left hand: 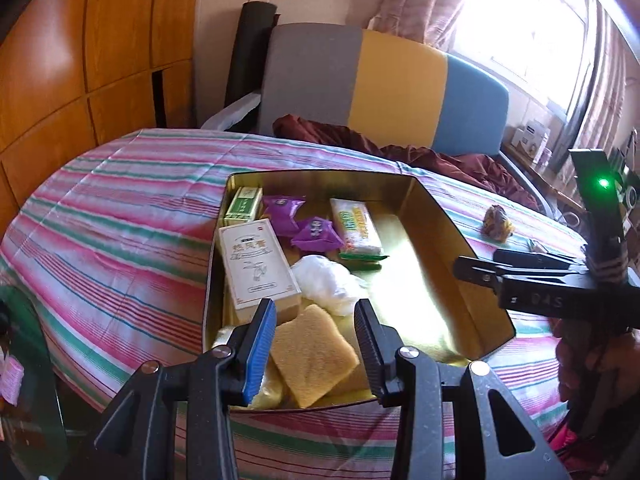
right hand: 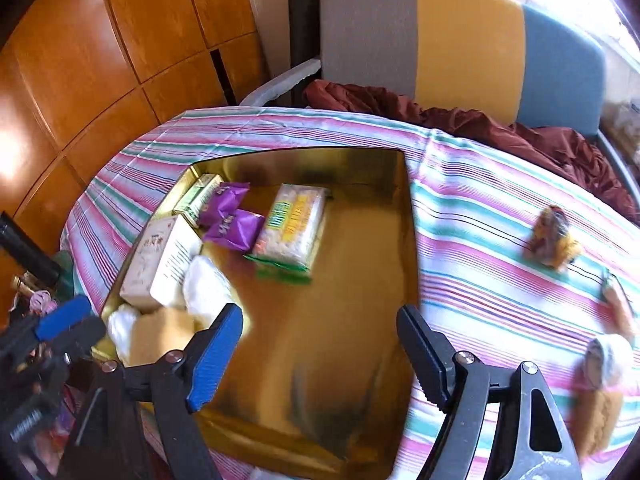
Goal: Organize objects
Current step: 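Move both open tools back toward the remaining items on the table, then grasp the white knitted bundle with the left tool while the right tool grasps a yellow sponge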
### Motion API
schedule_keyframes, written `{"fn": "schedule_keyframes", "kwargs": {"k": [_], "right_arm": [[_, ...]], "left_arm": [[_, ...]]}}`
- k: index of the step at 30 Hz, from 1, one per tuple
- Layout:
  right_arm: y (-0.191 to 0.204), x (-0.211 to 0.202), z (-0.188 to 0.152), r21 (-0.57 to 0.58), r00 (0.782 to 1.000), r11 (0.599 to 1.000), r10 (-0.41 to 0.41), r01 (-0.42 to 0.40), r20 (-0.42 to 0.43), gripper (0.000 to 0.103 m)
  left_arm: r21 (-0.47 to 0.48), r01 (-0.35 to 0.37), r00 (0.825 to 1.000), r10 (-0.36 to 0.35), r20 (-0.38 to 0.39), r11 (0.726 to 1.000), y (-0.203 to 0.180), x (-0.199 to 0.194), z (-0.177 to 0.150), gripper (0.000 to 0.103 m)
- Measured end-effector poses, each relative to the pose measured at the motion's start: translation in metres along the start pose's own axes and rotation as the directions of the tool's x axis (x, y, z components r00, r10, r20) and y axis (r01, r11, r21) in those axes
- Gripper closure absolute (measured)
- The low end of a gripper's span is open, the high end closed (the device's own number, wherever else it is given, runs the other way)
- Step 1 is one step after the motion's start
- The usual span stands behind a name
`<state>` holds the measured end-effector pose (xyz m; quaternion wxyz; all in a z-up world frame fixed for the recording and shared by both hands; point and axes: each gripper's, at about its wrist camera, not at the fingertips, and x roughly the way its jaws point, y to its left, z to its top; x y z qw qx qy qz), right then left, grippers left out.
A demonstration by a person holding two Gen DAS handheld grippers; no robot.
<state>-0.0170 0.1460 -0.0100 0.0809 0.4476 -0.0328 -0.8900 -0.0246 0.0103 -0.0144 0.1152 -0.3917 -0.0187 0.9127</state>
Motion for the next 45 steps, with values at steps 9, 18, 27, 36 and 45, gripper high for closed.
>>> {"fn": "schedule_keyframes", "kwargs": {"k": [9, 18, 27, 36, 45], "right_arm": [[-0.077, -0.045, -0.015, 0.079, 0.992, 0.99, -0.123, 0.119, 0.042, 0.023], [-0.199, -0.092, -0.018, 0.258, 0.934, 0.911, -0.351, 0.321, 0.074, 0.021], [-0.342, -0.128, -0.086, 0.774, 0.897, 0.572, -0.441, 0.272, 0.011, 0.022], [-0.356, -0.123, -0.102, 0.85, 0.932, 0.487, -0.363, 0.199, -0.01, 0.019], [-0.358, -0.125, -0.11, 0.874, 0.944, 0.466, -0.329, 0.135, 0.03, 0.015]], "left_arm": [[0.083, 0.026, 1.0, -0.026, -0.003, 0.996, -0.034, -0.003, 0.001, 0.062], [0.194, 0.094, 0.996, -0.09, -0.028, 0.977, -0.08, 0.0, 0.001, 0.062], [0.326, 0.219, 0.975, -0.192, -0.112, 0.92, -0.158, 0.017, -0.004, 0.062], [0.381, 0.355, 0.931, -0.287, -0.225, 0.854, -0.228, 0.038, -0.009, 0.062], [0.339, 0.482, 0.862, -0.369, -0.347, 0.808, -0.283, 0.069, -0.012, 0.062]]}}
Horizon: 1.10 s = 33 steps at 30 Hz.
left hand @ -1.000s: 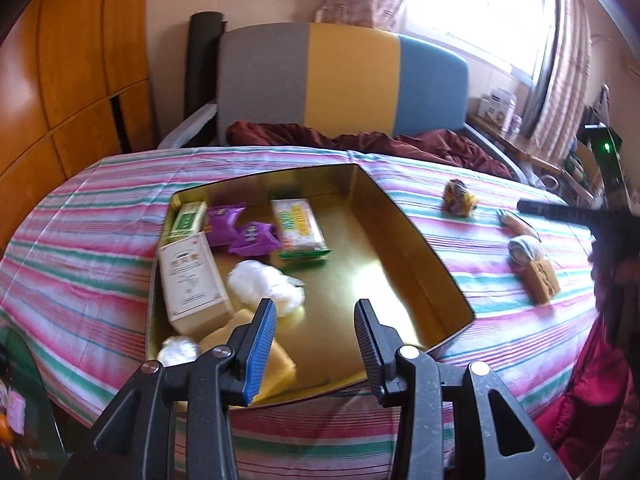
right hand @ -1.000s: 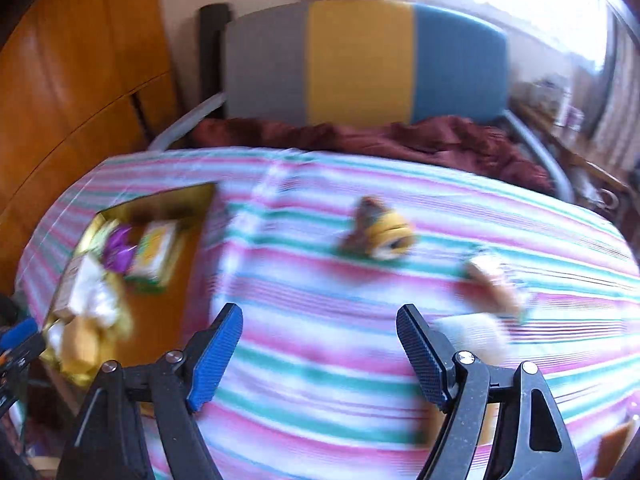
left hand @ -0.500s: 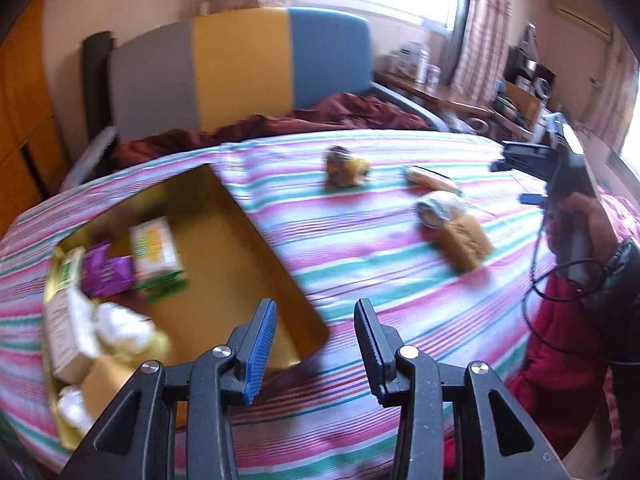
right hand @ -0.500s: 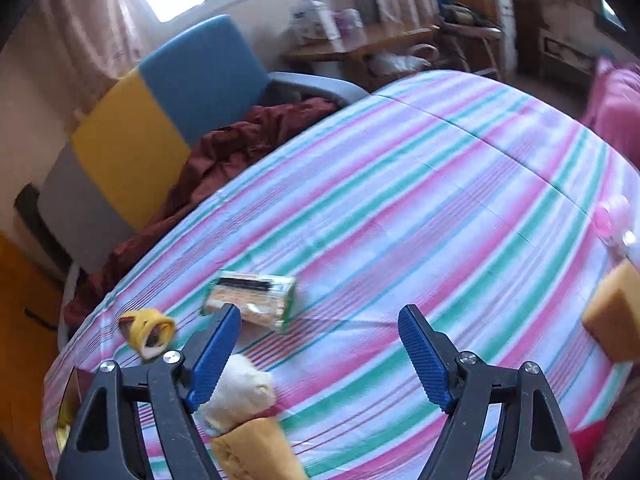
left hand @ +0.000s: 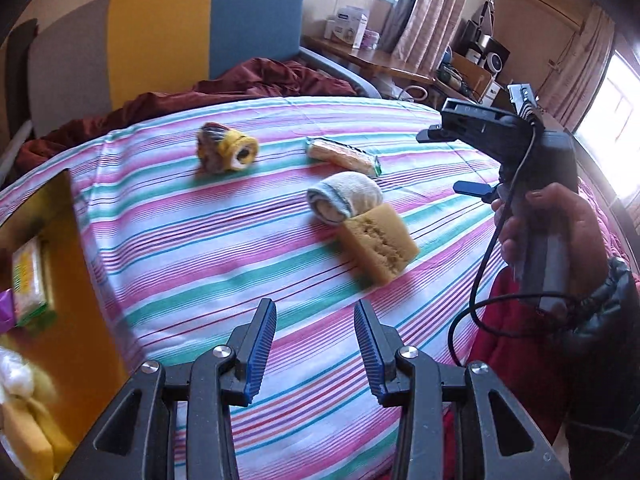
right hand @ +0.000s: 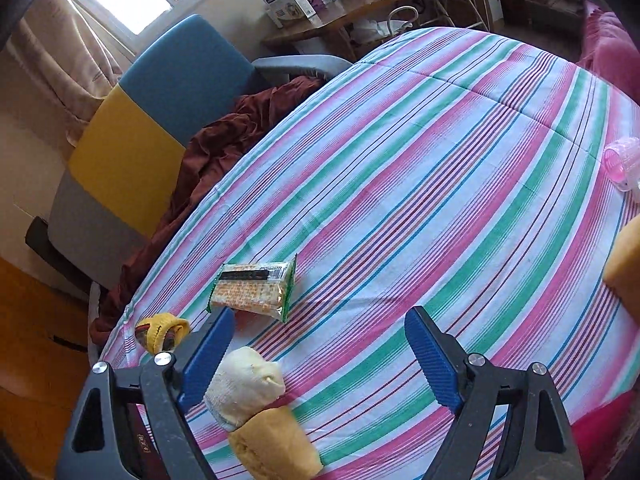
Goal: Organize objects
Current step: 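Grasp the white knitted bundle with the left tool while the right tool grasps a yellow sponge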
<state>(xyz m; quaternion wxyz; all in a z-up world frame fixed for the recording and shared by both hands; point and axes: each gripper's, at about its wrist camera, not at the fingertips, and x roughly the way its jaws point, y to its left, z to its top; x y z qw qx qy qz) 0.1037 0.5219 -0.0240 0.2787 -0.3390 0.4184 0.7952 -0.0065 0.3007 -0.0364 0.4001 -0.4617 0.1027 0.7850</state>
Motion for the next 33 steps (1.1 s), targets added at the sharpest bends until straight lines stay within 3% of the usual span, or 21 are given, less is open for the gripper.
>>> {"fn": "schedule_keyframes", "kwargs": {"k": [14, 17, 22, 29, 31, 33], "right_arm": [[-0.003, 0.002, 0.002, 0.032, 0.995, 0.995, 0.095, -0.094, -0.035, 0.014], [-0.003, 0.002, 0.001, 0.035, 0.993, 0.994, 0.11, -0.108, -0.038, 0.013], [-0.003, 0.005, 0.001, 0.04, 0.99, 0.991, 0.131, -0.129, -0.055, 0.012], [-0.003, 0.011, 0.002, 0.05, 0.987, 0.989, 0.141, -0.137, -0.079, 0.012], [-0.004, 0.013, 0.002, 0.053, 0.987, 0.989, 0.141, -0.137, -0.083, 0.012], [-0.005, 0.014, 0.002, 0.055, 0.987, 0.99, 0.135, -0.13, -0.084, 0.012]], "left_arm": [[-0.076, 0.067, 0.997, -0.07, -0.038, 0.995, -0.004, 0.049, 0.053, 0.061], [-0.127, 0.104, 0.993, -0.11, -0.045, 0.986, -0.002, 0.062, 0.07, 0.055], [0.063, 0.082, 0.995, -0.078, -0.07, 0.995, -0.025, 0.086, 0.098, 0.038], [0.297, 0.037, 0.987, 0.011, -0.158, 0.954, -0.052, 0.136, 0.11, 0.037], [0.281, 0.076, 0.983, -0.024, -0.184, 0.957, -0.049, 0.151, 0.111, 0.033], [0.184, 0.115, 0.978, -0.079, -0.195, 0.976, -0.035, 0.157, 0.111, 0.035]]}}
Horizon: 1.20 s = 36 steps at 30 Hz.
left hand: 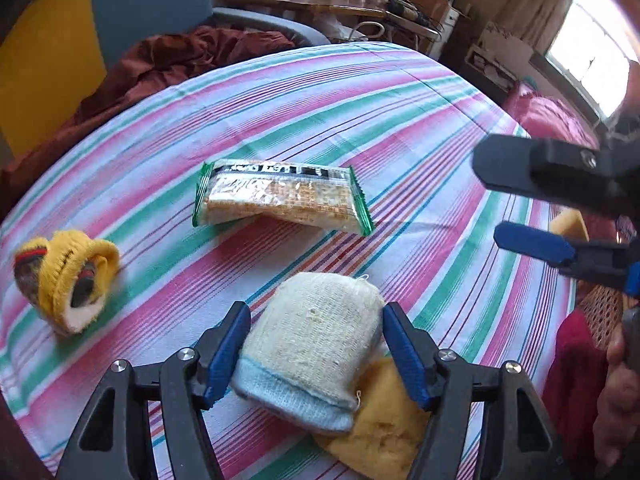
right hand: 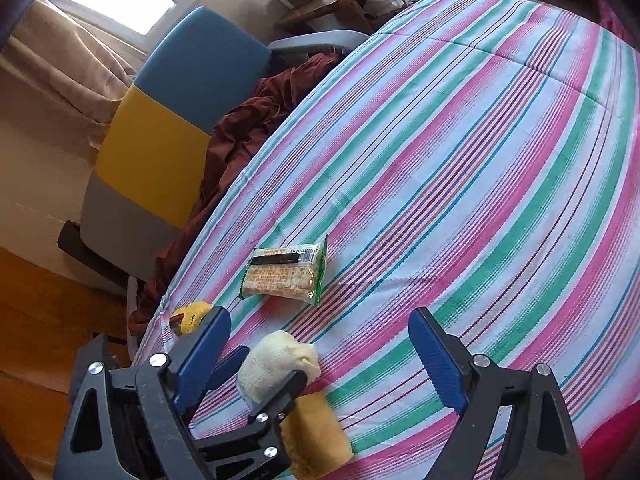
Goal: Organize objects
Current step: 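Grasp the white knitted bundle with the left tool while the right tool grasps a yellow sponge, then grasp the yellow sponge with the right tool while the left tool holds the knitted bundle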
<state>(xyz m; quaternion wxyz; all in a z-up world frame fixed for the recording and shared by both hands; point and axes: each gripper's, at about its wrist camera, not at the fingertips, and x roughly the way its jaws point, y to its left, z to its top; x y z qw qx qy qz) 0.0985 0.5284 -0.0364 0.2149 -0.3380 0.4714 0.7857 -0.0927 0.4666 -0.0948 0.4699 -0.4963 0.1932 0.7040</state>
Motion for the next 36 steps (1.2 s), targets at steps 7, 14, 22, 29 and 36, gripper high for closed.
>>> {"fn": "schedule_keyframes", "kwargs": {"k": [7, 14, 22, 29, 36], "right_arm": [[0.001, 0.005, 0.0, -0.014, 1.0, 1.0, -0.028, 0.028, -0.008, 0.012], [0.003, 0.013, -0.002, -0.045, 0.997, 0.997, -0.059, 0.057, -0.043, 0.012], [0.012, 0.031, -0.011, -0.131, 0.988, 0.987, -0.112, 0.097, -0.11, 0.012], [0.012, 0.035, -0.015, -0.165, 0.979, 0.976, -0.164, 0.143, -0.122, 0.012], [0.019, 0.035, -0.02, -0.201, 0.979, 0.971, -0.156, 0.128, -0.128, 0.012]], "left_arm": [[-0.217, 0.043, 0.994, -0.02, 0.105, 0.975, 0.041, -0.026, -0.037, 0.044], [-0.209, -0.07, 0.98, 0.106, 0.166, 0.975, 0.038, -0.06, -0.103, 0.044], [-0.233, -0.094, 0.972, 0.14, 0.19, 0.968, 0.028, -0.097, -0.167, 0.045], [-0.106, -0.191, 0.956, 0.21, 0.203, 0.976, -0.001, -0.102, -0.197, 0.048], [-0.101, -0.196, 0.956, 0.213, 0.201, 0.975, 0.001, -0.097, -0.202, 0.05]]}}
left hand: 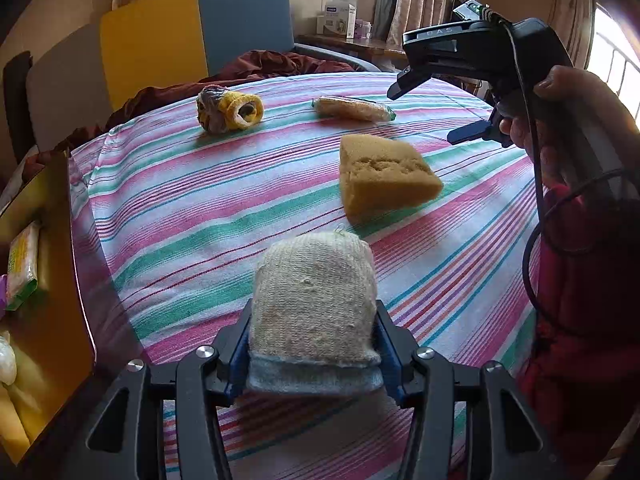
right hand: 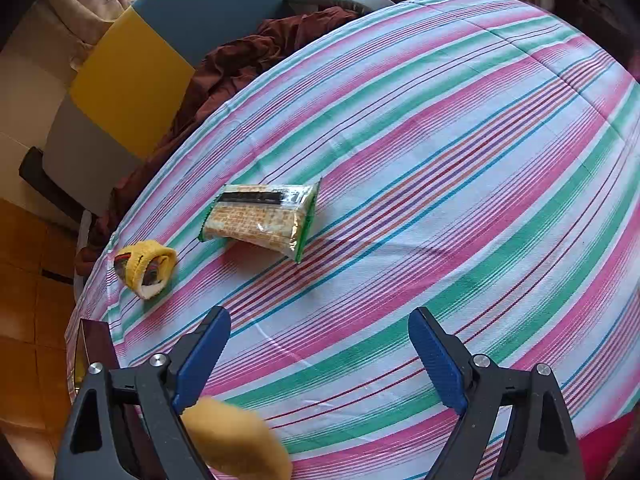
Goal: Organize objects
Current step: 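Grasp the yellow sponge with the right tool while the left tool holds the knitted bundle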
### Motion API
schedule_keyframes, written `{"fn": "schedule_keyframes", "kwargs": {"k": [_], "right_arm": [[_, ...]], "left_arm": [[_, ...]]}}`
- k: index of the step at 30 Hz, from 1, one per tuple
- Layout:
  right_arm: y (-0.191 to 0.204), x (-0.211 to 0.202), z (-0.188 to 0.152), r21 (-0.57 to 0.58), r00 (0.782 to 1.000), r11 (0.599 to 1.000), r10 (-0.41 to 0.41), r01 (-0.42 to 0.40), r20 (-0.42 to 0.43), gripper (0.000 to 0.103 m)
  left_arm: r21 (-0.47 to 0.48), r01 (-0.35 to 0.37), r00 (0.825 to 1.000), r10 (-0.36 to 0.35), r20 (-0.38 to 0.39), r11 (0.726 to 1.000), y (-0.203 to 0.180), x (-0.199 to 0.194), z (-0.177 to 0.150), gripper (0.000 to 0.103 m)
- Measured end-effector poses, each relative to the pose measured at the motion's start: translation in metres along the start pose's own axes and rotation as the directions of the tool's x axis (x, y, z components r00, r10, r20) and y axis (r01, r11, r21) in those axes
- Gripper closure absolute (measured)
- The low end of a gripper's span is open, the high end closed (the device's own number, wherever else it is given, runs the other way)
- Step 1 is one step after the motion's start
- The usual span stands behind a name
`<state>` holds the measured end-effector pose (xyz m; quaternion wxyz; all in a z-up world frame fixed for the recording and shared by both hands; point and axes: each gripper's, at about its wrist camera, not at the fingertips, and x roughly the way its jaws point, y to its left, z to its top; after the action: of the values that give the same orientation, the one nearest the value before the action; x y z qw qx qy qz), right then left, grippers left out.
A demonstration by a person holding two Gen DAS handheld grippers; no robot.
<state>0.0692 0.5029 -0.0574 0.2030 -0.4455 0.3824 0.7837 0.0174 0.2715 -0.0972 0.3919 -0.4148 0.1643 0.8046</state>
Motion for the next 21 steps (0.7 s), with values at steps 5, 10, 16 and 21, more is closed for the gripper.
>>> {"fn": "schedule_keyframes", "kwargs": {"k": [5, 10, 16, 21], "right_arm": [[0.013, -0.009, -0.002, -0.059, 0.995, 0.993, 0.101, -0.099, 0.024, 0.01], [0.05, -0.01, -0.014, -0.217, 0.968, 0.943, 0.248, -0.251, -0.042, 0.004], [0.105, 0.008, -0.06, -0.514, 0.979, 0.836, 0.125, -0.192, -0.163, 0.0], [0.103, 0.02, -0.072, -0.558, 0.972, 0.811, 0.055, -0.176, -0.227, 0.0]], "left_arm": [[0.002, 0.011, 1.0, -0.011, 0.023, 1.0, 0.001, 0.0, -0.003, 0.049], [0.002, 0.014, 1.0, -0.014, 0.023, 1.0, 0.001, 0.001, -0.004, 0.049], [-0.004, 0.026, 0.999, -0.026, 0.026, 1.0, 0.002, 0.0, -0.005, 0.049], [-0.003, 0.032, 0.999, -0.032, 0.028, 0.999, 0.002, 0.001, -0.004, 0.049]]}}
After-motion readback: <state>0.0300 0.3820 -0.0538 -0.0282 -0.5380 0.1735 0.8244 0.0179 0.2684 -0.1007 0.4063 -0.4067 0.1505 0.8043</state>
